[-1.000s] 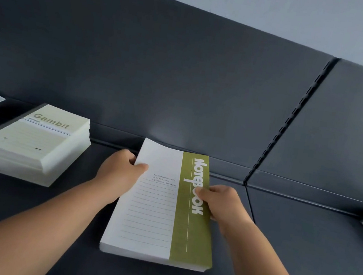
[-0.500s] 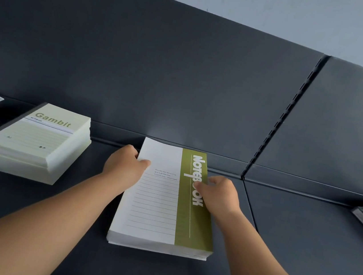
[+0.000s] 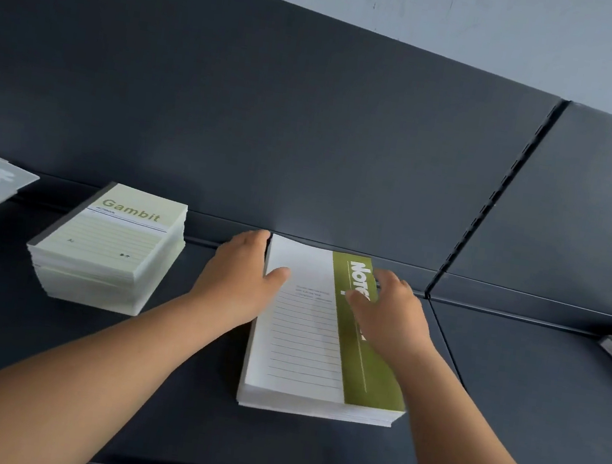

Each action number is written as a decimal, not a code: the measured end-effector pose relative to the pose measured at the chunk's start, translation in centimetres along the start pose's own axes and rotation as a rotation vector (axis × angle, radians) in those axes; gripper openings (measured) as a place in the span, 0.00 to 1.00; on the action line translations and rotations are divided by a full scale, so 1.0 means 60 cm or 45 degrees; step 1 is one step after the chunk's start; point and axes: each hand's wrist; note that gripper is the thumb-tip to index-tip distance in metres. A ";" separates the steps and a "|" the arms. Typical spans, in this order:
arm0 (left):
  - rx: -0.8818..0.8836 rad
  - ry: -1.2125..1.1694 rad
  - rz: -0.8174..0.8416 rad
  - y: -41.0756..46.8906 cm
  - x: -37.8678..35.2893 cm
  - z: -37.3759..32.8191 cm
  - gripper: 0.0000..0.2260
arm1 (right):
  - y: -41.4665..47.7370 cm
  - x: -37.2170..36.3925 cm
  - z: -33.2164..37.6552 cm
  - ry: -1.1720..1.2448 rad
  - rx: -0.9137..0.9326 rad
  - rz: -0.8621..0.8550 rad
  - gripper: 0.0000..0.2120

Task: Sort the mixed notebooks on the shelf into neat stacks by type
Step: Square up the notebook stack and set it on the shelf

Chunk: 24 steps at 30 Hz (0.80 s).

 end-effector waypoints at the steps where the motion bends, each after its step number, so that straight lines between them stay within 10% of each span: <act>1: -0.055 0.048 0.010 -0.004 0.009 0.002 0.26 | -0.008 0.000 0.011 -0.036 0.023 -0.014 0.26; 13: -0.319 0.582 -0.159 -0.079 0.140 0.028 0.29 | -0.091 -0.002 0.121 -0.204 0.424 -0.196 0.27; 24: 0.046 0.769 -0.269 -0.195 0.234 0.075 0.28 | -0.162 -0.043 0.197 0.022 0.784 -0.121 0.27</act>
Point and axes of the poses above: each hand's wrist, its own y-axis towards the middle knuckle, its own x-axis out of the back of the hand, z = x × y, and after that the axes turned 12 degrees about -y, right-handed
